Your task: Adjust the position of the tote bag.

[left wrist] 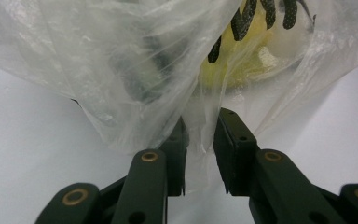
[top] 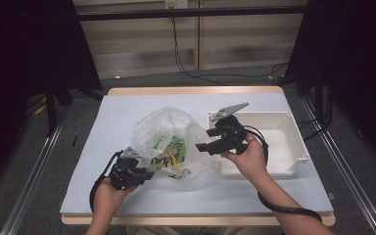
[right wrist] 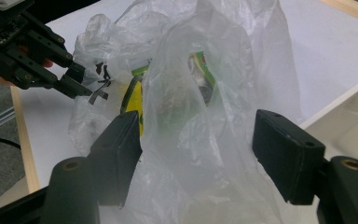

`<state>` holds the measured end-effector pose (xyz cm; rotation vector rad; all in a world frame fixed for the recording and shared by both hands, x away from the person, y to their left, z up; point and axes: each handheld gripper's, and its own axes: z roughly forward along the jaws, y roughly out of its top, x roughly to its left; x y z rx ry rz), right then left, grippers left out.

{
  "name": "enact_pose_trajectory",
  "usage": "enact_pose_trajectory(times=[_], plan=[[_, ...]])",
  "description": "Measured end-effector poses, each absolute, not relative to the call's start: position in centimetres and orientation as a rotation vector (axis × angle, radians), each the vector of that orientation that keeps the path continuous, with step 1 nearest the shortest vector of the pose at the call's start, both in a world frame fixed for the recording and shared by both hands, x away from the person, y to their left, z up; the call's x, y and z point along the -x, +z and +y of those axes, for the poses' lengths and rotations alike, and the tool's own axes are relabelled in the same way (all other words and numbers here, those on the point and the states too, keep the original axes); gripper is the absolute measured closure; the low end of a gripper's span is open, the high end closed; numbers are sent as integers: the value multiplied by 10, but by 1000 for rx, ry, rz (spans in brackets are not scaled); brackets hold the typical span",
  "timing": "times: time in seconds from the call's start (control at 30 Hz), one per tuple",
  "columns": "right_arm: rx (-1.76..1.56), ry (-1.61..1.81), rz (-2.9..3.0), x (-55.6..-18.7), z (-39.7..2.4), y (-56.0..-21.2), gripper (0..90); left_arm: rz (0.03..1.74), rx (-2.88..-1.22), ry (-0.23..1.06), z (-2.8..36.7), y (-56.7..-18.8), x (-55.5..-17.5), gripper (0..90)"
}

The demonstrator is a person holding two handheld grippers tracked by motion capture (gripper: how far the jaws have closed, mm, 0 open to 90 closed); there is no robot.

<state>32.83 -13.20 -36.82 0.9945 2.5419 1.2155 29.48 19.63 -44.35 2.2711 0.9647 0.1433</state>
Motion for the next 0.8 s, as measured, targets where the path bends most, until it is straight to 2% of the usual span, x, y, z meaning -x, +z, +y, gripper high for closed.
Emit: enact_pose_trajectory(times=[0.37, 0.43, 0.8], plan=[[-1044, 1212, 2504, -325, -154, -364, 314, 966, -2277, 137, 197, -443, -295, 749], [-1026, 1229, 2516, -324, -155, -363, 370, 967, -2277, 139, 197, -443, -296, 749], [-932, 1243, 2576, -323, -124, -364, 437, 980, -2262, 138, 198, -444, -296, 760]])
